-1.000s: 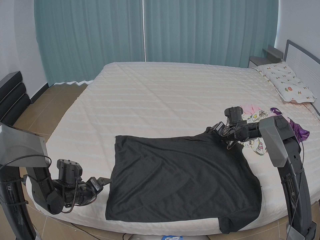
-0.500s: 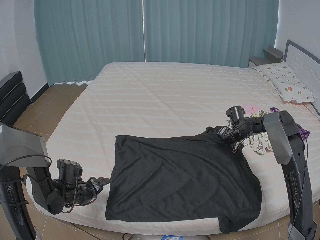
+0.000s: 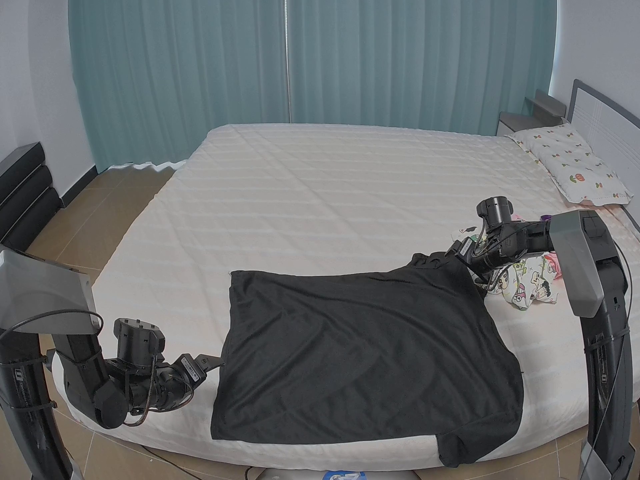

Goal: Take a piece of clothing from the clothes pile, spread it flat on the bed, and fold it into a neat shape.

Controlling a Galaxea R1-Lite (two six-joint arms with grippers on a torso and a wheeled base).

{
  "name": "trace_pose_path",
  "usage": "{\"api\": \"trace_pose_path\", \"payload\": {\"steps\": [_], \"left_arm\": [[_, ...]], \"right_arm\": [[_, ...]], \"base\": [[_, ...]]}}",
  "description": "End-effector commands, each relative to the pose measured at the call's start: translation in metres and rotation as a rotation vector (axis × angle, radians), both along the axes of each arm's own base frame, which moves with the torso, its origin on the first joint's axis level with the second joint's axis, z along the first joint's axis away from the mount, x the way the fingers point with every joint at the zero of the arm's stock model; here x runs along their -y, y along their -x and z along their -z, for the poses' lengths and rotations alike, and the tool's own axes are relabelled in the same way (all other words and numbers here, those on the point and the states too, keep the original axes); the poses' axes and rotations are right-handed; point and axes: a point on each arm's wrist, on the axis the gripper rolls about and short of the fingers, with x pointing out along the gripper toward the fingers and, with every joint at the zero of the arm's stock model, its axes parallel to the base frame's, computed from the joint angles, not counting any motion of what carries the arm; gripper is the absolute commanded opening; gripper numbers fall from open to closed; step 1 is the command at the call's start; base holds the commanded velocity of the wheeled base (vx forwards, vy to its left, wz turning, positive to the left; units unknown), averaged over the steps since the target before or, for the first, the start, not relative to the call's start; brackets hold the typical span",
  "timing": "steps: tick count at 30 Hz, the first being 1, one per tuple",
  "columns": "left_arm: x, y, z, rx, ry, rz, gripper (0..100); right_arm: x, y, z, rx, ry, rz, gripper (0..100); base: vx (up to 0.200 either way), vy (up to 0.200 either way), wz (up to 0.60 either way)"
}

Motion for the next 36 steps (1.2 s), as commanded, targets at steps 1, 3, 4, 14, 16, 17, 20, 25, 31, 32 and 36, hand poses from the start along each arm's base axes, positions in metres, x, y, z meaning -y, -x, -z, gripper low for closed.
{"api": "trace_pose_path", "payload": {"steps": [1,3,4,14,16,17,20,25,31,32,36], "left_arm": [[0.0,0.0,0.001,-0.002,0.0,0.0,100],[0.0,0.0,0.0,-0.001,0.0,0.0,100],[0.0,0.0,0.001,-0.002,0.0,0.0,100],[0.0,0.0,0.001,-0.002,0.0,0.0,100],[0.0,0.0,0.001,-0.002,0.0,0.0,100],[0.0,0.0,0.001,-0.002,0.0,0.0,100],[0.0,0.0,0.001,-0.002,0.0,0.0,100],[0.0,0.0,0.001,-0.002,0.0,0.0,100],[0.0,0.0,0.001,-0.001,0.0,0.0,100],[0.0,0.0,0.001,-0.001,0.0,0.0,100],[0.0,0.0,0.001,-0.001,0.0,0.0,100]], "right_arm": [[0.005,0.004,0.012,0.0,0.01,-0.02,100],[0.005,0.005,0.019,0.03,0.034,-0.049,100],[0.005,0.004,0.024,0.048,0.056,-0.07,100],[0.005,-0.005,0.034,0.137,0.072,-0.077,100],[0.006,-0.007,0.04,0.157,0.076,-0.077,100],[0.007,-0.008,0.041,0.168,0.078,-0.075,100],[0.009,-0.009,0.048,0.174,0.088,-0.075,100],[0.014,-0.01,0.06,0.16,0.119,-0.091,0],[0.014,-0.009,0.047,0.194,0.115,-0.084,0],[0.014,-0.009,0.047,0.194,0.115,-0.084,0],[0.016,0.015,0.027,0.151,0.112,-0.104,0]], "base": [[0.0,0.0,0.0],[0.0,0.0,0.0],[0.0,0.0,0.0],[0.0,0.0,0.0],[0.0,0.0,0.0],[0.0,0.0,0.0],[0.0,0.0,0.0],[0.0,0.0,0.0],[0.0,0.0,0.0],[0.0,0.0,0.0],[0.0,0.0,0.0]]}}
